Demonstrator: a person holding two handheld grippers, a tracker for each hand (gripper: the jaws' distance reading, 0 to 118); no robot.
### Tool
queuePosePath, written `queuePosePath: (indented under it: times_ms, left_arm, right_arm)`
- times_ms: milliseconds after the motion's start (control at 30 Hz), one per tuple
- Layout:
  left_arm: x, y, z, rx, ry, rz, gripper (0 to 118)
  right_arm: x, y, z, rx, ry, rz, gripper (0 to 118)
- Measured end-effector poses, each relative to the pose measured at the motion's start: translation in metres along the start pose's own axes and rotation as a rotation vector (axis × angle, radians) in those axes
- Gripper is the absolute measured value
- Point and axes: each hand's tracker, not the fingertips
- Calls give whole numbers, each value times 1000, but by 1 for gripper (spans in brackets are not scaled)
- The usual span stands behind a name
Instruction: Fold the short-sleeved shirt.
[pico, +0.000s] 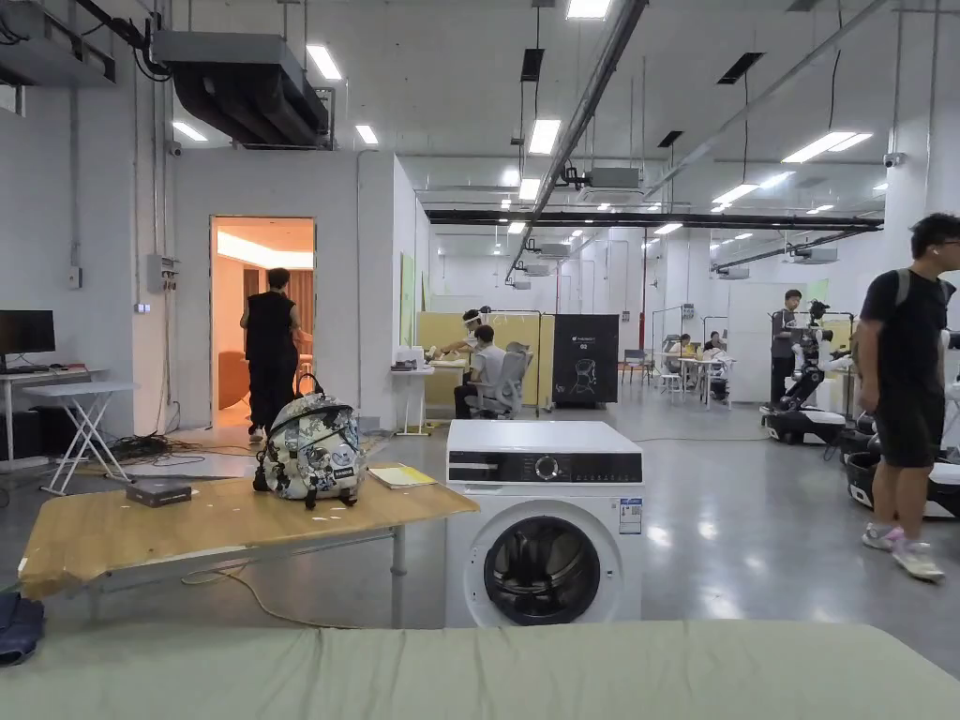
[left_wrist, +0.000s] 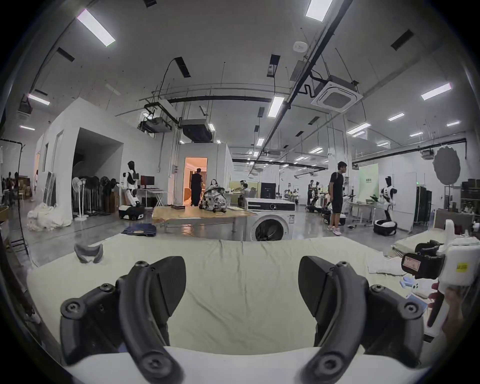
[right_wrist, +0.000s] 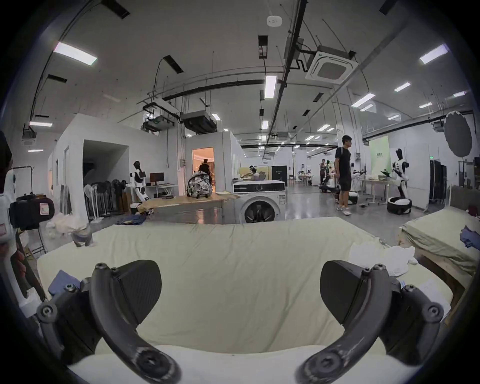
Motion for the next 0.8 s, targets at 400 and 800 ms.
queuePosePath:
  times_ms: [400,800]
  left_arm:
    - [1,1,-1,-17,-4,6,90]
    - [4,6,-3,-13,-39,35,90]
  right_arm:
    - [13,4,2,13,7,-107,118]
    - [22,12,-12,-93,-45,-365,118]
